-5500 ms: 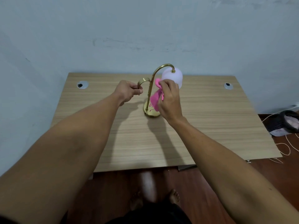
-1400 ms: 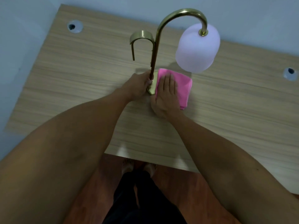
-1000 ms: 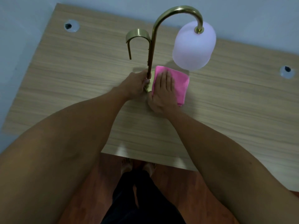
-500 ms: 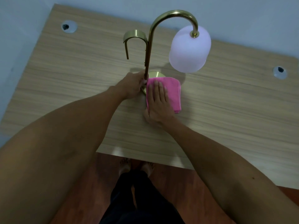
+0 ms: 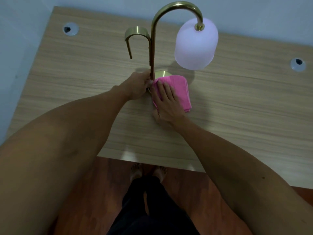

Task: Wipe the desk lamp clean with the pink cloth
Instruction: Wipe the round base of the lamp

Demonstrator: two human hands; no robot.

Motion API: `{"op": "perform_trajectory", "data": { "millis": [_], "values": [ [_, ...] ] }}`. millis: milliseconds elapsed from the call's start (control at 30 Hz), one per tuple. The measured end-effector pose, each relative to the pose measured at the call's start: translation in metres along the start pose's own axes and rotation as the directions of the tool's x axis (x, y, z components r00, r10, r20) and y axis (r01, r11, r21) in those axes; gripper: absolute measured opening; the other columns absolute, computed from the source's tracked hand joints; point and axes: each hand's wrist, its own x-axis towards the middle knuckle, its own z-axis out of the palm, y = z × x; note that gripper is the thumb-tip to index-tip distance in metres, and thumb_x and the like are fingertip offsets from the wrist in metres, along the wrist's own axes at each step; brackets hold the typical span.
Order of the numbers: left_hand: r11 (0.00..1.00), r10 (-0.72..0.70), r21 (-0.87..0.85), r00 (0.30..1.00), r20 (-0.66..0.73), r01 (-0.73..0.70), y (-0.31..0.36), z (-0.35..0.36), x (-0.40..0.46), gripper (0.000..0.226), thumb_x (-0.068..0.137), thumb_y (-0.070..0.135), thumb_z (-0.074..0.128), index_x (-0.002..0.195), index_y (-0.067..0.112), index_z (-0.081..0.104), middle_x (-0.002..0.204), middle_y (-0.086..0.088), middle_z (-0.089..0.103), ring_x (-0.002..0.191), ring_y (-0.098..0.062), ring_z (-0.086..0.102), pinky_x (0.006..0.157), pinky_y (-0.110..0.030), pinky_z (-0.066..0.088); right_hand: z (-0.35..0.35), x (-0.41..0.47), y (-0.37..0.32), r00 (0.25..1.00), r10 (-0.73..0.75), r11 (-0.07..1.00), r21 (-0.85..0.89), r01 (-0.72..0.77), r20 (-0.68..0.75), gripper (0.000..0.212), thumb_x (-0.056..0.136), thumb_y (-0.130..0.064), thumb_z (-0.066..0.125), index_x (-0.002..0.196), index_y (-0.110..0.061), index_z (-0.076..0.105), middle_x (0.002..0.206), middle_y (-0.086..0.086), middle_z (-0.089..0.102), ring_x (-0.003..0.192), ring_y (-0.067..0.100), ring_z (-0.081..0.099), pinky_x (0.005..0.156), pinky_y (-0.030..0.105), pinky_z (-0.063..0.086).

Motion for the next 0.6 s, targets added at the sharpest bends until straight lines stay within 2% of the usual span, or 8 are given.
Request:
{"op": "perform_trajectory", "data": {
  "millis": [133,233,333,433,533,600],
  "values": [
    [1.000,-0.004,0.013,1.000,-0.014,0.004,0.000,-0.001,0.000,0.019,0.105,0.019,0.049,0.120,0.013,0.059,0.108,-0.013,0.070,0.103,-0.027,0.067,0.088,-0.036,0.052,-0.002,-0.009,0.023,0.996,-0.084,0.996,0.040,0.085,-0.015,0.081,0.097,-0.037,0.040,0.165,-0.002,0.015,0.171,0.027,0.013,0.160,0.041,0.012,0.130,0.057,0.013],
    [1.000,-0.013,0.003,1.000,-0.026,0.013,0.000,-0.001,0.000,0.018,0.104,0.019,0.049,0.119,0.015,0.059,0.108,-0.012,0.068,0.103,-0.027,0.065,0.093,-0.044,0.054,-0.009,-0.014,0.040,1.000,-0.015,0.996,0.091,0.015,-0.001,0.081,0.094,-0.037,0.028,0.163,0.004,0.015,0.171,0.029,0.013,0.160,0.042,0.012,0.130,0.057,0.016],
    [1.000,-0.004,-0.023,0.999,-0.037,0.003,0.000,0.002,0.000,0.017,0.105,0.019,0.048,0.117,0.015,0.059,0.109,-0.011,0.067,0.101,-0.023,0.063,0.089,-0.037,0.052,-0.024,0.004,0.042,0.994,0.093,0.990,0.101,-0.098,0.051,0.085,0.094,-0.044,0.018,0.165,0.001,0.007,0.173,0.024,0.004,0.162,0.036,0.003,0.132,0.051,0.003],
    [0.999,-0.001,-0.033,0.999,-0.032,0.000,0.000,0.003,0.001,0.014,0.105,0.018,0.048,0.114,0.016,0.058,0.105,-0.008,0.065,0.096,-0.019,0.060,0.086,-0.034,0.049,-0.037,0.026,0.034,0.979,0.176,0.973,0.136,-0.189,0.098,0.085,0.095,-0.043,0.021,0.166,-0.004,-0.006,0.175,0.017,-0.010,0.162,0.030,-0.009,0.126,0.045,-0.011],
    [0.999,-0.016,-0.037,0.999,-0.036,0.014,-0.002,0.004,0.002,0.018,0.105,0.019,0.049,0.119,0.014,0.059,0.109,-0.008,0.066,0.100,-0.019,0.061,0.088,-0.032,0.047,-0.033,0.022,0.024,0.975,0.199,0.965,0.152,-0.213,0.104,0.088,0.092,-0.045,0.016,0.165,-0.002,-0.007,0.174,0.020,-0.012,0.162,0.033,-0.011,0.125,0.046,-0.014],
    [0.999,-0.014,-0.038,0.999,-0.035,0.013,-0.003,0.005,0.003,0.021,0.105,0.019,0.049,0.122,0.014,0.058,0.112,-0.010,0.066,0.104,-0.021,0.063,0.090,-0.032,0.048,-0.022,0.006,0.014,0.978,0.190,0.971,0.127,-0.201,0.091,0.090,0.090,-0.046,0.014,0.165,0.001,-0.004,0.173,0.025,-0.008,0.162,0.037,-0.007,0.127,0.049,-0.011]
  ]
}}
